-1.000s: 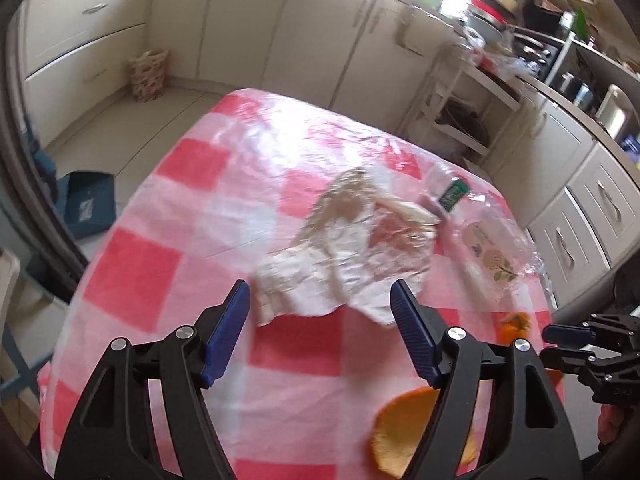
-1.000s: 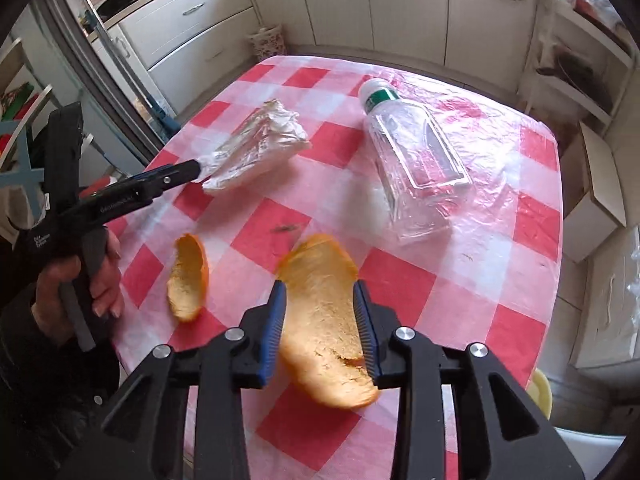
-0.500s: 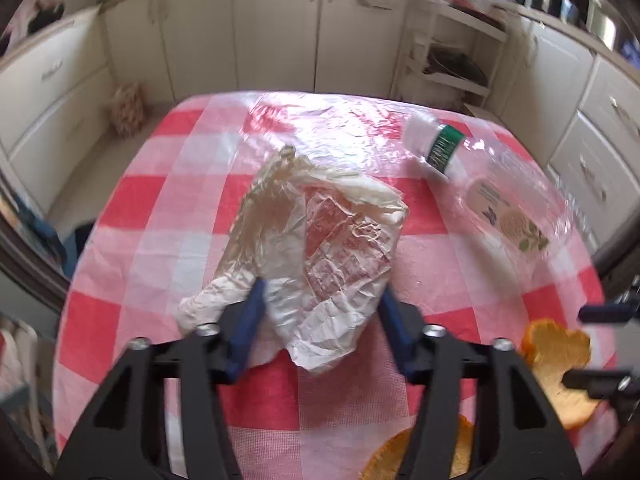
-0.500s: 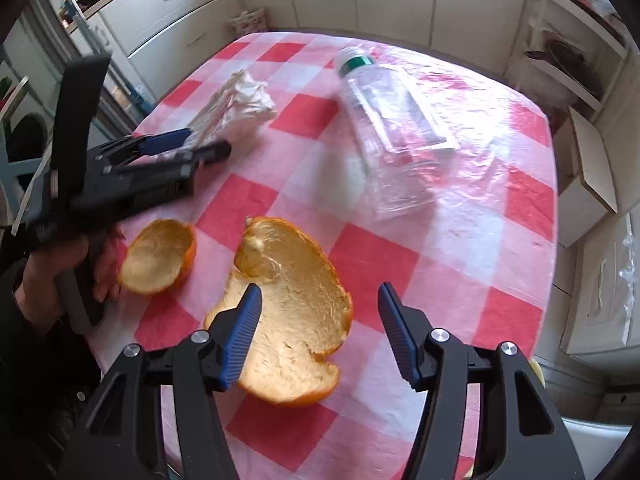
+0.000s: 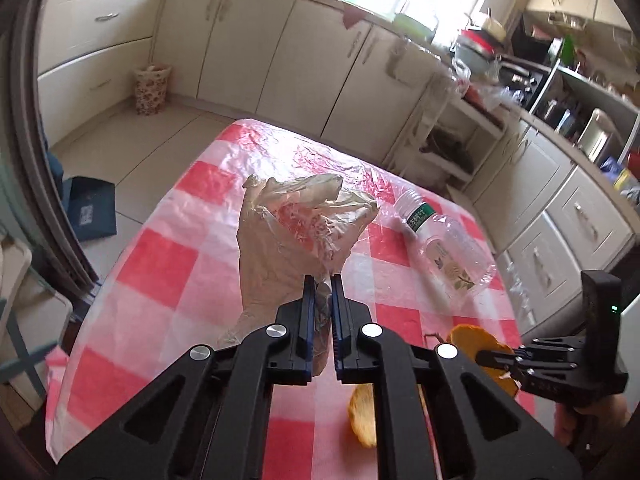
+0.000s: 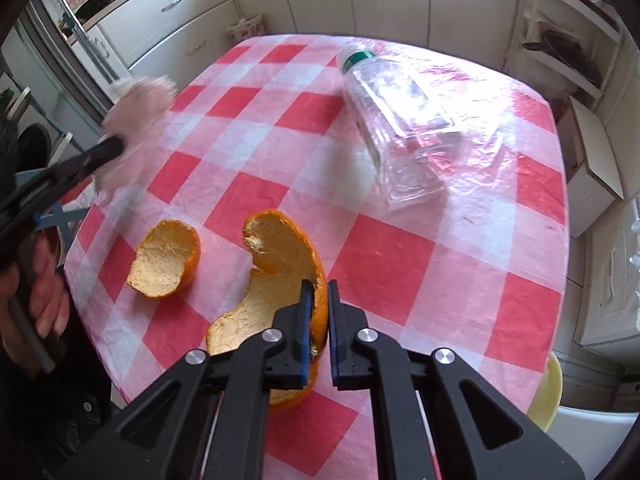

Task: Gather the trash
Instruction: 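Grasp the crumpled white plastic bag with the left tool while the right tool holds the peel, then carry the orange peel to the yellow bin and open the right tool while the left tool holds the bag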

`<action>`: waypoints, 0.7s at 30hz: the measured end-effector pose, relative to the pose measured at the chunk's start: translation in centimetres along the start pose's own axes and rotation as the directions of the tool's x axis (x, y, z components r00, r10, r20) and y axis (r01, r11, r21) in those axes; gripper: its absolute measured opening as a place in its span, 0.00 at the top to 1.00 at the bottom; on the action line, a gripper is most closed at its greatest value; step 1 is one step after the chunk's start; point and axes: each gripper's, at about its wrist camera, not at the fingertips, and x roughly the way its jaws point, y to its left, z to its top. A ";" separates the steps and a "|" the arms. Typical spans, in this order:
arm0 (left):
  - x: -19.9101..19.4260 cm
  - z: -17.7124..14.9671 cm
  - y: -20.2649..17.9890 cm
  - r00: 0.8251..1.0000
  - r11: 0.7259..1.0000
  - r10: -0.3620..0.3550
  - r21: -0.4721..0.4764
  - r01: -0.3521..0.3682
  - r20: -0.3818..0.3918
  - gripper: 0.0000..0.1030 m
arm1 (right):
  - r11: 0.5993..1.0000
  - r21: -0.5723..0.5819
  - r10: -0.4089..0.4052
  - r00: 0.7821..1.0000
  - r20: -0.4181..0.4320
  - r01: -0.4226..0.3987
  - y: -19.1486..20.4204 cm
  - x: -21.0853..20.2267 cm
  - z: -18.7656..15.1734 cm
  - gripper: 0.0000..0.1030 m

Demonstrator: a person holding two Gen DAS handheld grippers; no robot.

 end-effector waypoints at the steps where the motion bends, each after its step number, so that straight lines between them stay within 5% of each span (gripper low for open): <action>1: -0.7 -0.3 0.4 1.000 1.000 -0.012 -0.008 0.012 0.003 0.93 | 1.000 0.006 -0.007 1.000 0.012 0.007 0.0 -0.4 -0.1 0.93; 21: -6.1 -1.4 -1.9 0.995 0.996 -0.088 0.012 0.087 0.049 0.93 | 0.998 0.026 -0.055 0.990 0.127 0.052 -1.0 -5.2 -2.1 0.93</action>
